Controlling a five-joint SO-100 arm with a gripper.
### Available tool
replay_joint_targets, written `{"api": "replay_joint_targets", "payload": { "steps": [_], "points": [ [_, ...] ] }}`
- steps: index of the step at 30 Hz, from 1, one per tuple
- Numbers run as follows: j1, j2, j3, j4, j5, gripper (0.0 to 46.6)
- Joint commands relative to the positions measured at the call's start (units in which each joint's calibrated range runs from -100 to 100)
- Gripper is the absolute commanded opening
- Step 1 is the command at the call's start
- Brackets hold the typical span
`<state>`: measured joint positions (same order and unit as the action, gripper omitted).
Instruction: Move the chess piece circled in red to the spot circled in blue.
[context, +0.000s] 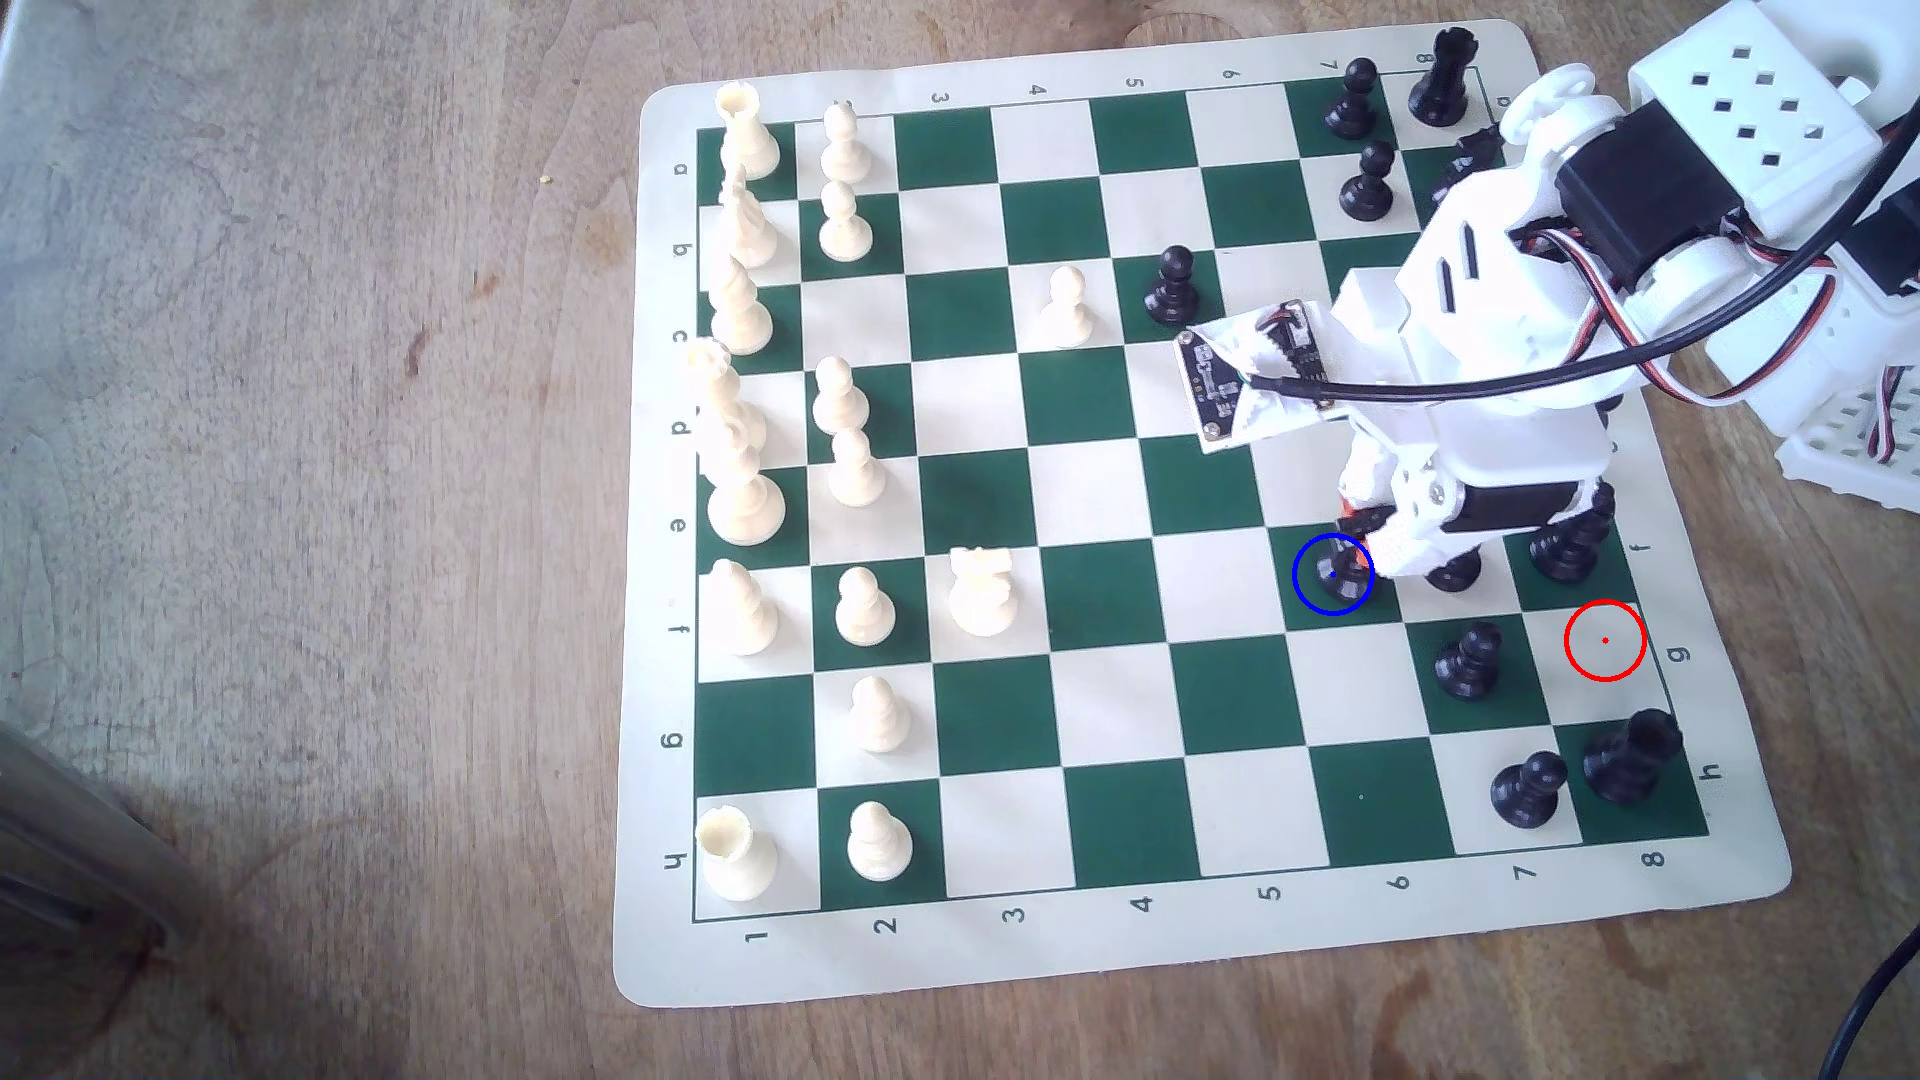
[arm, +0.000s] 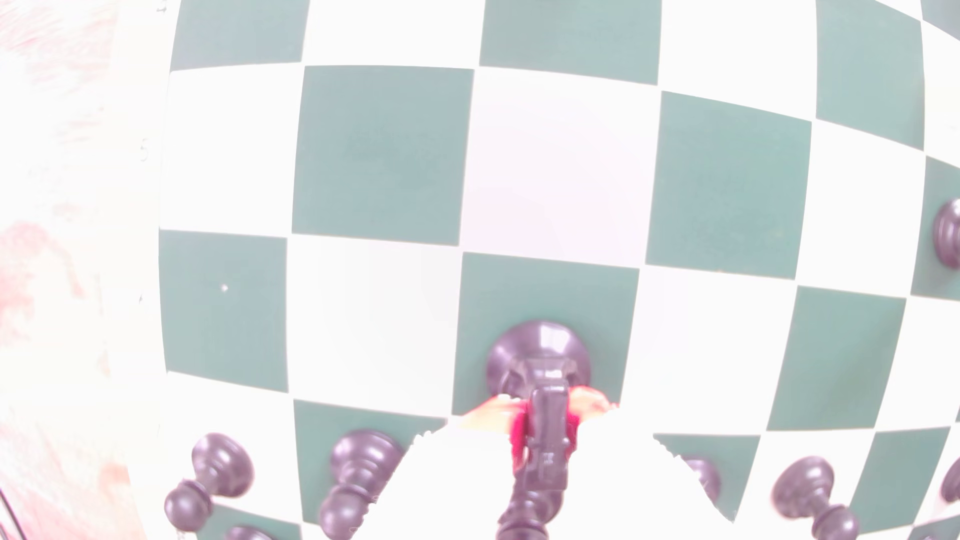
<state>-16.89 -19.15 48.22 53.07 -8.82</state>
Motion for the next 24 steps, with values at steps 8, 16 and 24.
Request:
{"api": "replay_joint_targets", "payload": {
  "steps": [8,16,24],
  "points": [
    [0.6,-0.4,-3.8,-1.7,0.2,0.3],
    [0.8,0.6,-3.5,-1.9,0.6,0.3],
    [1.1,-0.1,-1.6,-3.9,0.5,9.2]
  ]
}}
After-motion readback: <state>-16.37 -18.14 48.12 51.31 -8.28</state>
